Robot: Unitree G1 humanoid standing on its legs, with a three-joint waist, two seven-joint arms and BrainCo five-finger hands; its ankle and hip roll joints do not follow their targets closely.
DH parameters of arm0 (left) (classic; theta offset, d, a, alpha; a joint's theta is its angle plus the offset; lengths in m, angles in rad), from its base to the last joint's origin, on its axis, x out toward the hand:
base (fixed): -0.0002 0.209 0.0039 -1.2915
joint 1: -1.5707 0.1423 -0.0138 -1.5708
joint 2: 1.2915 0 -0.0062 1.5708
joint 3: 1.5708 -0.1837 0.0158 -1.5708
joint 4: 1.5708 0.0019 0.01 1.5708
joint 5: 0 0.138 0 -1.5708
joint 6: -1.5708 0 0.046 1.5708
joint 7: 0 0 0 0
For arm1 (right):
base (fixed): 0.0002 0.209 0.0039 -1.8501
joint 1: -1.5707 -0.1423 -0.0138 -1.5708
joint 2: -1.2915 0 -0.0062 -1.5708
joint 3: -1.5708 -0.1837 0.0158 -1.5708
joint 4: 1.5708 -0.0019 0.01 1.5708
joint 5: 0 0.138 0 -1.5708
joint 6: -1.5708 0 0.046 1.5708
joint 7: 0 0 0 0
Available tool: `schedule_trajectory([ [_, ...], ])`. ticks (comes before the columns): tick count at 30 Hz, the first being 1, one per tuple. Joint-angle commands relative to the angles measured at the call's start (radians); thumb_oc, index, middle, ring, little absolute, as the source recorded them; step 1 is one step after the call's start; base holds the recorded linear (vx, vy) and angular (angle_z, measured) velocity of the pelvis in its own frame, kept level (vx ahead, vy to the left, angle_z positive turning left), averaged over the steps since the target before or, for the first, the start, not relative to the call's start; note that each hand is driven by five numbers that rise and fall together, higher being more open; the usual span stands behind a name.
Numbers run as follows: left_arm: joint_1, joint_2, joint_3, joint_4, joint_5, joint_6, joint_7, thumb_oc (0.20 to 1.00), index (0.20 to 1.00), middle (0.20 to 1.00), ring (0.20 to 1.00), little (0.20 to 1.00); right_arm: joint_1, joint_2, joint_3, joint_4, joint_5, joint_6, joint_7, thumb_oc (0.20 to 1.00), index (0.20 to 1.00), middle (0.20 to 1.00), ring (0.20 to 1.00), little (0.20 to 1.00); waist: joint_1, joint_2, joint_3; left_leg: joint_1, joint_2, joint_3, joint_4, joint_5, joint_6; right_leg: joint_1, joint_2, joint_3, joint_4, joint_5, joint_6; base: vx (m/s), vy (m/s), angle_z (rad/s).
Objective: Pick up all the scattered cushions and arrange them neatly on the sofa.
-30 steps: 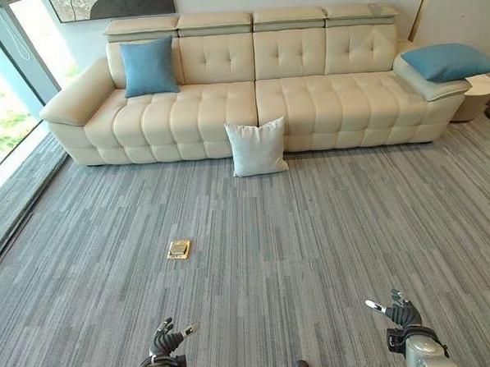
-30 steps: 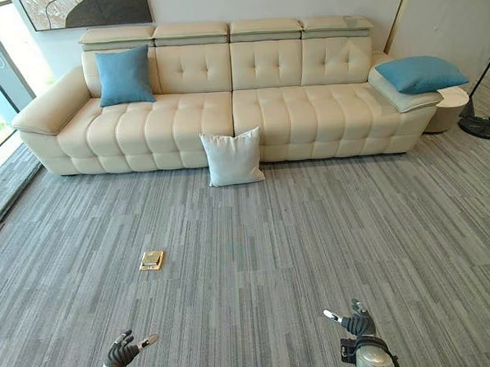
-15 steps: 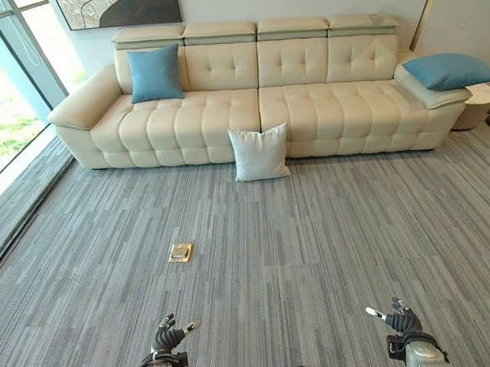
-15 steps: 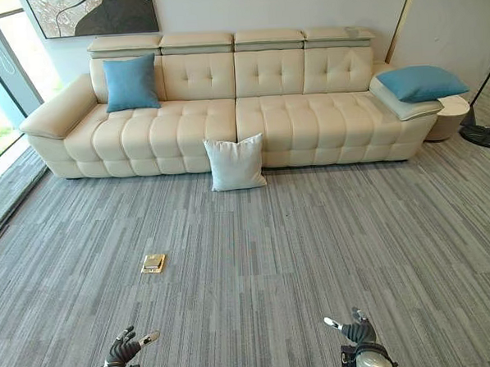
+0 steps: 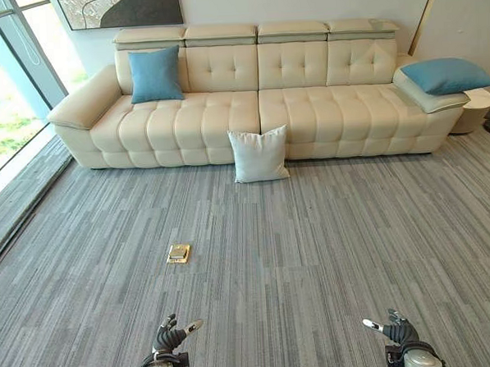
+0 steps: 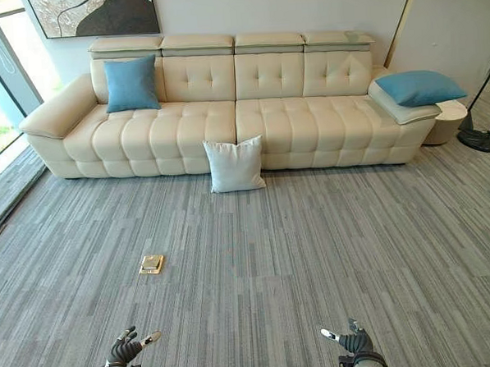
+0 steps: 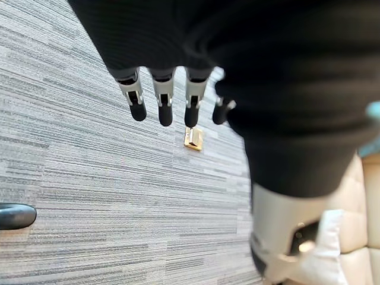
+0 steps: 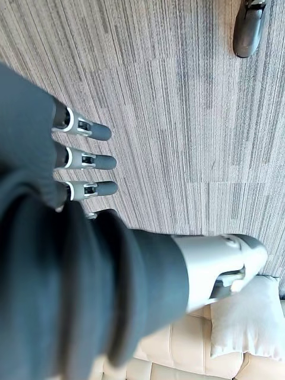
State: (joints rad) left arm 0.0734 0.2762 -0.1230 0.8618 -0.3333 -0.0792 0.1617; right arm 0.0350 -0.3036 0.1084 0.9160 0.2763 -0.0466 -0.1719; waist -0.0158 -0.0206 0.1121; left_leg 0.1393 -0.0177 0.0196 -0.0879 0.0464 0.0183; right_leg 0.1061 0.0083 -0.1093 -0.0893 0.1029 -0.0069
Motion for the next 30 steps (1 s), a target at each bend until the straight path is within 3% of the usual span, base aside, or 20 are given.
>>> schedule_trajectory([
  [1,-0.064,0.018,-0.026,-0.02,0.013,-0.024,-0.01,1.0,1.0,1.0,1.0,1.0,-0.055,-0.036,0.015,-0.007,-0.01,-0.017,-0.004,1.0,1.0,1.0,1.0,1.0,0.0,0.006,0.023,0.029,0.004,0.01,0.001,-0.115,-0.044,0.078,-0.024,-0.02,0.002,-0.203,0.068,0.0,0.0,0.0],
  [15,-0.065,0.028,-0.011,-0.06,0.011,-0.026,0.022,1.0,1.0,1.0,1.0,1.0,-0.065,-0.03,0.025,-0.064,-0.037,-0.017,-0.021,1.0,1.0,1.0,1.0,1.0,0.006,0.0,0.057,-0.01,0.0,0.01,0.001,-0.109,-0.033,0.039,-0.025,-0.016,0.002,-0.194,0.07,0.01,0.005,0.0],
  [24,-0.065,0.02,-0.03,-0.044,0.043,-0.019,0.028,1.0,1.0,1.0,1.0,1.0,-0.067,-0.004,0.039,-0.06,-0.031,-0.015,-0.018,1.0,1.0,1.0,1.0,1.0,0.013,0.001,0.067,-0.051,-0.021,-0.001,0.001,-0.121,-0.007,0.018,-0.041,-0.023,0.002,-0.199,0.079,0.12,0.081,0.01],
  [26,-0.068,0.021,-0.037,-0.045,0.048,-0.019,0.03,1.0,1.0,1.0,1.0,1.0,-0.069,-0.003,0.04,-0.061,-0.03,-0.014,-0.018,1.0,1.0,1.0,1.0,1.0,0.011,0.004,0.069,-0.053,-0.023,-0.007,0.001,-0.124,-0.001,0.004,-0.047,-0.026,0.04,-0.213,0.081,0.09,0.126,0.06],
  [28,-0.08,0.022,-0.044,-0.045,0.051,-0.017,0.031,1.0,1.0,1.0,1.0,1.0,-0.071,0.001,0.039,-0.061,-0.032,-0.015,-0.018,1.0,1.0,1.0,1.0,1.0,0.008,0.017,0.082,-0.05,-0.029,-0.014,0.001,-0.135,0.02,-0.092,-0.062,-0.027,0.233,-0.243,0.094,0.07,0.194,0.08],
  [30,-0.092,0.027,-0.042,-0.044,0.056,-0.014,0.033,1.0,1.0,1.0,1.0,1.0,-0.077,0.005,0.049,-0.067,-0.045,-0.016,-0.017,1.0,1.0,1.0,1.0,1.0,0.004,0.02,0.105,-0.038,-0.041,-0.018,0.001,-0.144,0.04,-0.193,-0.085,-0.022,0.437,-0.211,0.111,0.01,0.149,0.06],
])
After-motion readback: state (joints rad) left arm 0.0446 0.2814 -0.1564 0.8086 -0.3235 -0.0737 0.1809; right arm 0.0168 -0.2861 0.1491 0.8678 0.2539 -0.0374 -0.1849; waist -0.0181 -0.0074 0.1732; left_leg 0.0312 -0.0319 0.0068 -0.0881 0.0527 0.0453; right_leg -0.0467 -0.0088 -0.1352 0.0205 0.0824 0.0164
